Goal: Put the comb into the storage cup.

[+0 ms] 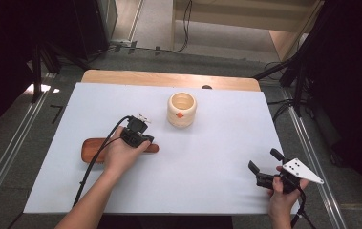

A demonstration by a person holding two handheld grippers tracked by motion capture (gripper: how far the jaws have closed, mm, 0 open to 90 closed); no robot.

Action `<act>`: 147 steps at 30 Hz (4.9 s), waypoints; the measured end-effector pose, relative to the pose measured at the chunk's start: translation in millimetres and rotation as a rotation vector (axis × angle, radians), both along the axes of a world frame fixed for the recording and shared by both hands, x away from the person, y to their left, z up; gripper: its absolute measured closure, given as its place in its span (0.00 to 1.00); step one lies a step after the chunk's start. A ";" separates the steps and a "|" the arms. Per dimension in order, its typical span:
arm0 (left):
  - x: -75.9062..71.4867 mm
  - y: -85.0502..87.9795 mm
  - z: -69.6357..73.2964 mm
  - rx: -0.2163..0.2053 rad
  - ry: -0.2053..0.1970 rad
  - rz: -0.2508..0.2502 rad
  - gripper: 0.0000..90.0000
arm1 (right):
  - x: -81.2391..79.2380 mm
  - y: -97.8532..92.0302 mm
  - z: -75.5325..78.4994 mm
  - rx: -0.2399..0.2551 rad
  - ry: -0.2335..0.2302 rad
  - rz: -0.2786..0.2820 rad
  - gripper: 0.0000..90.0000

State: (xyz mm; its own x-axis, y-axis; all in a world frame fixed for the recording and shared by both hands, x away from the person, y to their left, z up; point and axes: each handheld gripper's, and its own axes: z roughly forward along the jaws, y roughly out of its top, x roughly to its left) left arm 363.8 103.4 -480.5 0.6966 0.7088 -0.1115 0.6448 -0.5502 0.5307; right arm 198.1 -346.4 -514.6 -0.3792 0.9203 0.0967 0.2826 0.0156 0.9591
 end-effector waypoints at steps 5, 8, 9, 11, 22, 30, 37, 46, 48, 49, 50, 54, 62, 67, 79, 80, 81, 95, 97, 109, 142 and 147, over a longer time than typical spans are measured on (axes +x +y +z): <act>-12.8 4.4 -6.9 0.006 0.011 -0.018 1.00 | 0.1 0.3 0.1 0.000 0.002 -0.001 0.00; -24.0 7.0 -5.0 0.007 -0.003 -0.030 1.00 | 0.2 0.4 0.0 -0.003 0.002 -0.001 0.00; -27.7 8.1 -3.6 0.008 -0.008 -0.035 1.00 | 0.2 0.3 0.0 -0.003 0.002 -0.003 0.00; -34.6 11.3 -0.1 0.011 -0.017 -0.039 1.00 | 0.3 0.4 0.0 -0.003 0.002 -0.001 0.00; -67.0 31.0 1.8 -0.009 -0.018 -0.088 1.00 | 0.1 1.2 -0.1 -0.010 0.004 -0.002 0.00; -89.1 51.2 0.7 -0.025 -0.029 -0.087 1.00 | 0.1 1.6 -0.2 -0.012 0.006 -0.005 0.00; -101.3 75.7 0.4 -0.042 -0.039 -0.056 1.00 | 0.4 1.4 -0.3 -0.011 0.005 -0.006 0.00; -106.3 105.8 1.7 -0.015 -0.039 -0.008 1.00 | 0.3 1.8 -0.3 -0.017 0.007 -0.012 0.00; -106.3 112.6 1.8 -0.011 -0.041 0.006 1.00 | 0.2 1.6 -0.3 -0.015 0.007 -0.012 0.00; -105.8 116.6 1.9 -0.012 -0.040 0.014 1.00 | 0.2 1.6 -0.3 -0.015 0.007 -0.012 0.00; -105.2 120.4 1.8 -0.011 -0.041 0.024 1.00 | 0.3 1.5 -0.3 -0.015 0.007 -0.012 0.00; -102.3 134.3 3.0 -0.008 -0.044 0.064 1.00 | 0.3 1.9 -0.3 -0.018 0.008 -0.014 0.00; -96.1 150.5 2.7 -0.015 -0.053 0.097 1.00 | 0.6 2.2 -0.2 -0.021 0.009 -0.012 0.00; -101.0 153.6 12.0 -0.048 -0.067 0.074 1.00 | 0.6 1.8 -0.4 -0.020 0.006 -0.014 0.00; -94.1 161.5 32.7 -0.053 -0.090 0.102 0.49 | 1.1 3.4 -0.4 -0.031 0.009 -0.015 0.00; -92.2 159.0 30.6 -0.025 -0.086 0.107 0.41 | 1.1 3.5 -0.5 -0.030 0.008 -0.015 0.00; -89.7 157.5 28.3 -0.011 -0.079 0.111 0.32 | 0.9 3.4 -0.5 -0.029 0.008 -0.014 0.00; -75.3 153.0 -0.4 0.028 -0.041 0.075 0.63 | 1.2 3.0 -0.5 -0.028 0.010 -0.017 0.00; -75.2 151.0 -1.8 0.041 -0.057 0.067 0.64 | 1.3 2.9 -0.6 -0.032 0.010 -0.017 0.00; -79.9 145.4 -2.9 0.058 -0.096 0.029 0.80 | 1.3 2.3 -0.7 -0.022 0.014 -0.027 0.00; -93.0 123.1 6.3 -0.095 -0.245 0.050 0.81 | -0.1 2.0 1.2 -0.021 0.013 -0.023 0.00; -95.8 118.0 9.5 -0.118 -0.281 0.052 0.81 | -0.9 2.8 3.5 -0.009 0.011 -0.015 0.00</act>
State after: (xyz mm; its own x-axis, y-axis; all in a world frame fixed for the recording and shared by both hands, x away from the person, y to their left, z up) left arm 268.0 221.4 -471.0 0.6748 0.7380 -0.0036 0.4897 -0.4442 0.7502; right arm 197.2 -343.6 -511.0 -0.3642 0.9267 0.0926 0.2937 0.0199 0.9557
